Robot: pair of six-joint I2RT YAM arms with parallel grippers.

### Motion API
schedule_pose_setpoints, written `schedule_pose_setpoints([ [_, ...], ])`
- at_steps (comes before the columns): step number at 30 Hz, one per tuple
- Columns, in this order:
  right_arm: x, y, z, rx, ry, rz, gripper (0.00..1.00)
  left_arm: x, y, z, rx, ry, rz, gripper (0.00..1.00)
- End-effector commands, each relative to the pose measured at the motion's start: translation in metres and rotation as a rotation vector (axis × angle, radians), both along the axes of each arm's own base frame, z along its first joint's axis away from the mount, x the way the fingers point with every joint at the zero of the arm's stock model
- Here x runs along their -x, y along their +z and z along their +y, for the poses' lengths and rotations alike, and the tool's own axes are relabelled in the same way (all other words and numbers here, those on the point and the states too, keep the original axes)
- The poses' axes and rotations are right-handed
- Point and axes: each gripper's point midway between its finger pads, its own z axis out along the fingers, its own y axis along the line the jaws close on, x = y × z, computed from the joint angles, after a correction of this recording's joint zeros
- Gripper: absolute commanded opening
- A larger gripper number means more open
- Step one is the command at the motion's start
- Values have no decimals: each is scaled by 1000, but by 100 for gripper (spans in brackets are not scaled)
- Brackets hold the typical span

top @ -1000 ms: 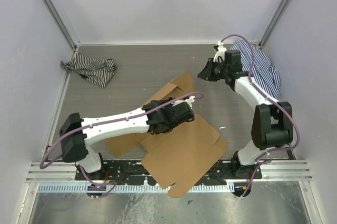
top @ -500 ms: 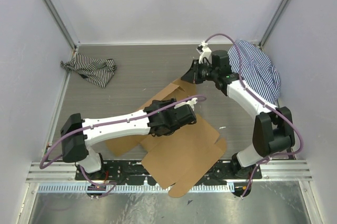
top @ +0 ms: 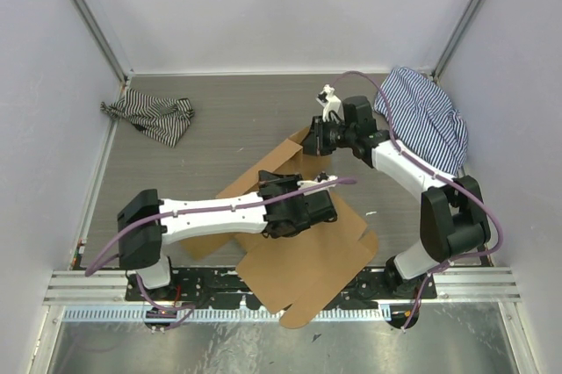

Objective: Fold the paper box

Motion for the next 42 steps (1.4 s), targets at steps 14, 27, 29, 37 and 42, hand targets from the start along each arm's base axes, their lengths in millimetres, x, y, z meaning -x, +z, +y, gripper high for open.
schedule_pose_setpoints([
  [14,-73,33,-116,151,-471,-131,14,6,0,0,-48,29,-82,0],
  [27,-141,-20,-110,10,-396,-47,16,8,-2,-4,-23,22,-89,0],
  [29,-149,-27,-105,-12,-373,-28,16,8,-3,-5,-18,22,-88,0],
  [37,-125,-33,-77,-158,-194,34,17,8,-11,-7,-36,20,-78,0],
  [42,-84,-30,-74,-174,-139,34,18,7,-13,-11,-37,23,-78,0],
])
